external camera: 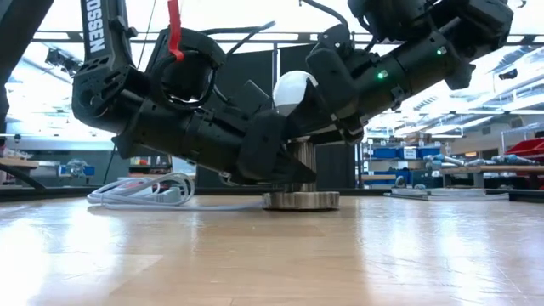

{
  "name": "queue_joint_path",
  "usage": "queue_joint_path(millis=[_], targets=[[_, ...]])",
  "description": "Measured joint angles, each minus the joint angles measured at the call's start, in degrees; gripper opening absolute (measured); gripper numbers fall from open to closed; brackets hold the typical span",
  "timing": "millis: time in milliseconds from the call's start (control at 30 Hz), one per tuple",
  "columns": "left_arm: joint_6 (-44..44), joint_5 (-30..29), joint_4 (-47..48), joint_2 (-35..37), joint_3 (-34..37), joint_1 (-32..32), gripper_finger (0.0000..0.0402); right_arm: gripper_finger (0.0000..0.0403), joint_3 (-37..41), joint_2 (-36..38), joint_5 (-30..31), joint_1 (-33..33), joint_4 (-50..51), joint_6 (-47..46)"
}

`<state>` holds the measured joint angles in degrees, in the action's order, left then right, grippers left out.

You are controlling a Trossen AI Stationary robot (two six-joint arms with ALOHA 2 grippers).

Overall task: Screw lightbulb
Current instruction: Insert the lightbulb into the lamp holder

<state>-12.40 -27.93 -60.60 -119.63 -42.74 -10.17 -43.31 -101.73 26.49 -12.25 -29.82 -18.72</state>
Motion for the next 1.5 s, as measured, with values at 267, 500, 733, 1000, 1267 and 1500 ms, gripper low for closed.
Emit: queue_joint_path(millis=[267,500,733,1000,1267,1500], targets=[[0.2,-0.1,0.4,0.1,0.0,-0.1,0.0189,0.0247,0.1,3.8,-2.6,1.0,5.4,0.5],[0.6,-0.1,0.2,0.1,0.1,-0.1,0.0189,0.0247,0.1,6.5,-11.1,4.0,7.9,0.7],[1.4,0.1,-0.1,0.1,0.1,-0.1,0.0189,0.0247,-2.3,6.3,-15.1,5.6,13.1,1.2],[1.4,0.1,0.0,0.1,0.1,-0.1,0.0189,0.0247,-6.1,6.3,-14.2,5.6,20.5,2.3],[1.3,0.1,0.3,0.1,0.1,-0.1,0.0189,0.0247,-6.1,6.3,-14.0,5.2,20.7,2.2],[1.2,0.1,0.4,0.1,0.1,-0.1,0.0189,0.0247,-6.1,6.3,-14.0,5.2,20.9,2.2]])
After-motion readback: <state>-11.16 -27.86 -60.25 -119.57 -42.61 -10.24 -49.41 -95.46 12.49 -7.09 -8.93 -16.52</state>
